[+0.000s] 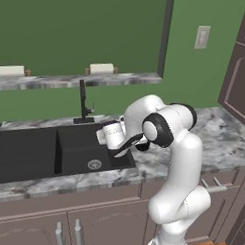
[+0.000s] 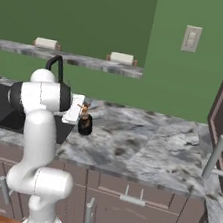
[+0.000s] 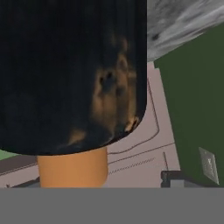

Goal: Restock the sink supplies by placing the sponge and soap dispenser on the counter and next to the sink. Make sure the soap dispenser is upright.

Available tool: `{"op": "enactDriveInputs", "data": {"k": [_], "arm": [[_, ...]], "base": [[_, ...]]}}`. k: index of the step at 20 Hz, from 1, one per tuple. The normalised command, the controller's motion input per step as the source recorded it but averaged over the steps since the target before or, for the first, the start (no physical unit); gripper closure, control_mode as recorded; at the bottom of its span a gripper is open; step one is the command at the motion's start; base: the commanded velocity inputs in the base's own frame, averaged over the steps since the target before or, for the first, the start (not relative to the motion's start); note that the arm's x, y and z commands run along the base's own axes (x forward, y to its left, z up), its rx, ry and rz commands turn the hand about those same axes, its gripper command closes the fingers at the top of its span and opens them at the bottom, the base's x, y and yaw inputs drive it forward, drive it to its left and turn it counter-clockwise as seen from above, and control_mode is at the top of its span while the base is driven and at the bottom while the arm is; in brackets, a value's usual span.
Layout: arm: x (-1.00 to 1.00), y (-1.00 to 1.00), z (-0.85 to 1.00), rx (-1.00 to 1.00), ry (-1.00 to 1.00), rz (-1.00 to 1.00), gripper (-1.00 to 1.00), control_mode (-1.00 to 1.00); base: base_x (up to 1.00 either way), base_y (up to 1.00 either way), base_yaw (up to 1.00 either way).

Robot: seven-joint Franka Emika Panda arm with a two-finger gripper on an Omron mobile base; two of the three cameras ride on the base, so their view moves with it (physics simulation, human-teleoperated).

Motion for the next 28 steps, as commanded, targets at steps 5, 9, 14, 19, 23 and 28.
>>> {"op": "enactDriveInputs", "data": {"k": [5,9,14,19,23,28], "arm": [[0.00,0.04,0.00,0.00,0.00,0.00,-1.00,-1.00],[0.00,0.10,0.00,0.00,0.00,0.00,-1.00,-1.00],[0.00,0.18,0.00,0.00,0.00,0.00,-1.00,-1.00],[0.10,0.15,-0.12,0.00,0.00,0.00,-1.00,-1.00],[0.01,0.00,-0.01,0.00,0.00,0.00,-1.00,-1.00],[0.00,0.09,0.01,0.00,0.00,0.00,-1.00,-1.00]], "base": [[0.00,0.00,0.00],[0.00,0.00,0.00],[0.00,0.00,0.00],[0.00,0.00,0.00],[0.00,0.00,0.00],[0.00,0.00,0.00]]}}
